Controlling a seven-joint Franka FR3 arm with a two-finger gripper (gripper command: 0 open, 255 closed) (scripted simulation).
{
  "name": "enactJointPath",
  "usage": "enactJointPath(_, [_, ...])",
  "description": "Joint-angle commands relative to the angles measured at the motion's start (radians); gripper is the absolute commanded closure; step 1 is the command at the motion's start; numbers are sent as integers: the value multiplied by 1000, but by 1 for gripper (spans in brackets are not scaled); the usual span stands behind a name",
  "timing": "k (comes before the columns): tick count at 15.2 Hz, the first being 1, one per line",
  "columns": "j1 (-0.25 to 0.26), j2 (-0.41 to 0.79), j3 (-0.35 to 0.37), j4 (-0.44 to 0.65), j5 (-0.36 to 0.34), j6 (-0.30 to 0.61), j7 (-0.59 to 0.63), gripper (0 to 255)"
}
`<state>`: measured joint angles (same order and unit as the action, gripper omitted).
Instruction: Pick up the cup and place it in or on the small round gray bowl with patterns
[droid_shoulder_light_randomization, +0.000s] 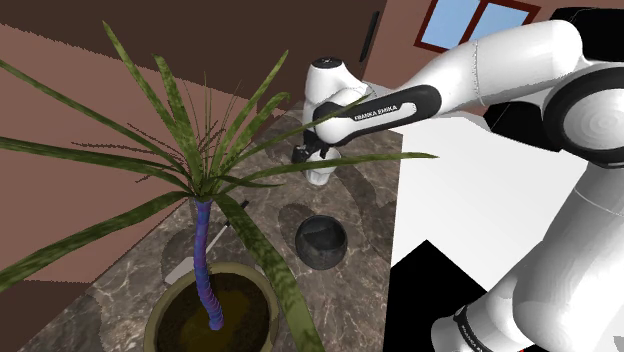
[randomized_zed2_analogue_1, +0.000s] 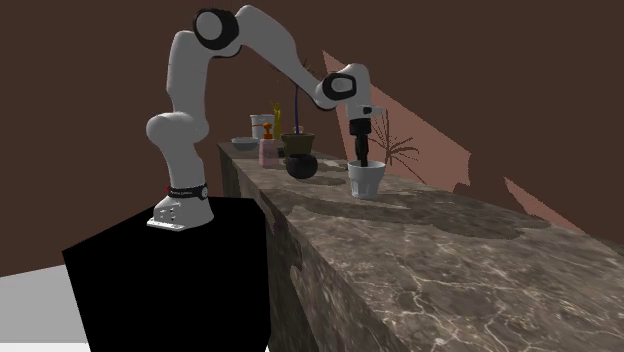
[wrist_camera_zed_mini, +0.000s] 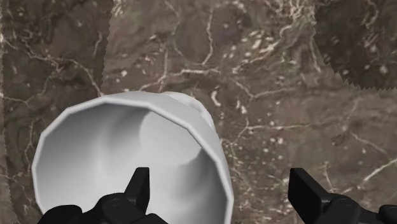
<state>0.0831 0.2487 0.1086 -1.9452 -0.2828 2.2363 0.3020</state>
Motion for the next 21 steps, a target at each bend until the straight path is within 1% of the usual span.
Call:
enactJointPath(1, [-2,19,-4,-9,-7,28,5,0])
enactJointPath(9, [-2,19,-4,-8,-7,28,5,0])
enactJointPath(10, [-2,19,-4,-8,-7,28,5,255])
enactJointPath(19, [-2,19,-4,-9,-7,28,5,255])
enactJointPath(21, [-2,5,-2,1,-1,6,-3,255])
